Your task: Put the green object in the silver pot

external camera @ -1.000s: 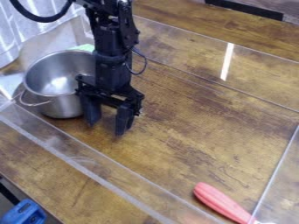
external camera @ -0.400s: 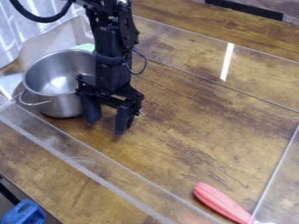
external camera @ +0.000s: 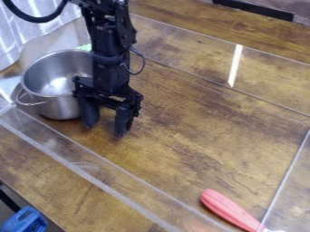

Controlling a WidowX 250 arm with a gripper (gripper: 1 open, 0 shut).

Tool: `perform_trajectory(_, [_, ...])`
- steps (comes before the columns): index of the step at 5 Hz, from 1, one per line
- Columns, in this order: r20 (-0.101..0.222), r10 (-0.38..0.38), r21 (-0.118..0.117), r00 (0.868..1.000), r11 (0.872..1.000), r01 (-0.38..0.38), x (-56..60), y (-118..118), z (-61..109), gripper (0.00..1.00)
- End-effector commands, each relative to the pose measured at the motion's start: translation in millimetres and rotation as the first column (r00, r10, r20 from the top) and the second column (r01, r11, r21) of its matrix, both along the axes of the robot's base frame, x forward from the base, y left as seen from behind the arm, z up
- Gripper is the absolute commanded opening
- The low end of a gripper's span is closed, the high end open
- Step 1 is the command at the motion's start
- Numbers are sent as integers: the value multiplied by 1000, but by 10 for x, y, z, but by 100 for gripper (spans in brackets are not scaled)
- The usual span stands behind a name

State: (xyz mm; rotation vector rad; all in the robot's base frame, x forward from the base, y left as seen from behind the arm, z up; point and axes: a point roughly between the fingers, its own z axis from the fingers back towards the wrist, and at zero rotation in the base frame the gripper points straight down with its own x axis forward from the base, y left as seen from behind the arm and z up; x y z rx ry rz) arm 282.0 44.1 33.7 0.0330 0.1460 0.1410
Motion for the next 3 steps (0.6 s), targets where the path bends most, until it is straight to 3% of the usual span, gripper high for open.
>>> perform_trajectory(1, [46,16,3,999,1000,-16,40,57,99,0])
perform_trajectory(3, [52,17,1,998,1000,-17,48,60,92,0])
